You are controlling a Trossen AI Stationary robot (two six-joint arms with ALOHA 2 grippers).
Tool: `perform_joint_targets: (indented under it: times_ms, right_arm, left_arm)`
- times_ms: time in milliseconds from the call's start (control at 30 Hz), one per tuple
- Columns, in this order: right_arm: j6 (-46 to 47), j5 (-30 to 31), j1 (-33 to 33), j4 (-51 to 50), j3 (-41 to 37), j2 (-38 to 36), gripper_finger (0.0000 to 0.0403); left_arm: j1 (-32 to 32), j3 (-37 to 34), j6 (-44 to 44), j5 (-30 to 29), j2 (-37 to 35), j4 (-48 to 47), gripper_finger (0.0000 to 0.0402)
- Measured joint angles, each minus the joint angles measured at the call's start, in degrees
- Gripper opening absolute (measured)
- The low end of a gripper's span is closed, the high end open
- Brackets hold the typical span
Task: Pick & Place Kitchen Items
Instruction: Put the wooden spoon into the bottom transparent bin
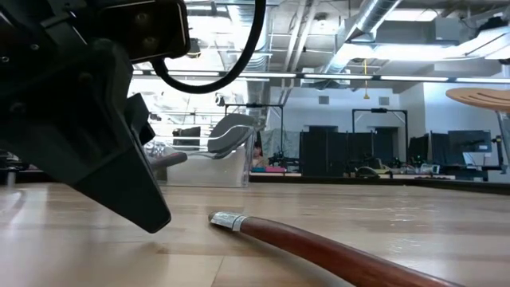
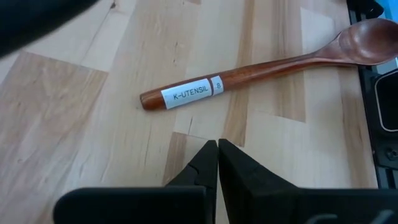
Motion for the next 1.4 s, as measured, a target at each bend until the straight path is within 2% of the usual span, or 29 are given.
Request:
perform_joint_targets:
  times_ms: [167, 267, 867, 1400]
  right_arm:
    - [0.3, 0.9, -0.1, -4.8, 3.6, 2.0, 0.0]
    - [0.3, 0.3, -0.5, -3.6, 4.7, 3.6, 0.0]
    - [2.0, -3.7, -1.7, -5.4, 4.4, 7.6, 0.0]
    - [-2.6, -3.4, -8.7, -13.5, 4.7, 7.2, 0.0]
  left_arm:
    - [0.0, 0.0, 0.1, 0.0, 0.0, 0.1, 0.0002]
    - [0.0, 0.0, 0.1, 0.0, 0.0, 0.1, 0.0002]
    - [0.0, 0.0, 0.1, 0.0, 0.0, 0.6, 0.0002]
    - [0.0, 0.0, 2.7, -0.1, 0.0, 0.6, 0.0002]
